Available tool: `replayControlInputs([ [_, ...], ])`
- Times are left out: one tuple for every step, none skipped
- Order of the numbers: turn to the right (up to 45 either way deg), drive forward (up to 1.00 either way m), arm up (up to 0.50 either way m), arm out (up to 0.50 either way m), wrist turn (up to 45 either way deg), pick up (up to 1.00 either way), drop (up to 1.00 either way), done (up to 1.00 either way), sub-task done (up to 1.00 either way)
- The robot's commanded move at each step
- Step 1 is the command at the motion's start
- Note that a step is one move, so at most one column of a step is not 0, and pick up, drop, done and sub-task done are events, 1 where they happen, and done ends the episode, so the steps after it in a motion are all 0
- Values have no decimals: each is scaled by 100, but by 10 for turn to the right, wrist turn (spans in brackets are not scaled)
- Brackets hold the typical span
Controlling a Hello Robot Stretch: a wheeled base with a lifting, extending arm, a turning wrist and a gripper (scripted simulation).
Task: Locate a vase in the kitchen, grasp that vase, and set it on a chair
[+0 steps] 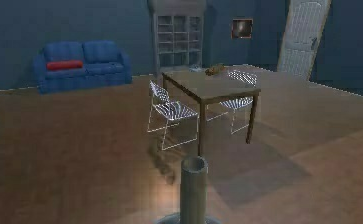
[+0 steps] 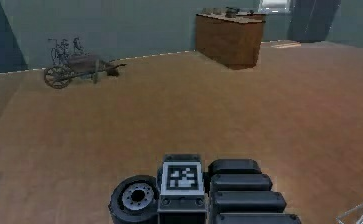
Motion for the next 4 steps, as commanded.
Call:
replayControlInputs([
  [-450,0,0,0,0,0,0,0,0],
  [-450,0,0,0,0,0,0,0,0],
  [-420,0,0,0,0,0,0,0,0],
  [-450,0,0,0,0,0,0,0,0],
])
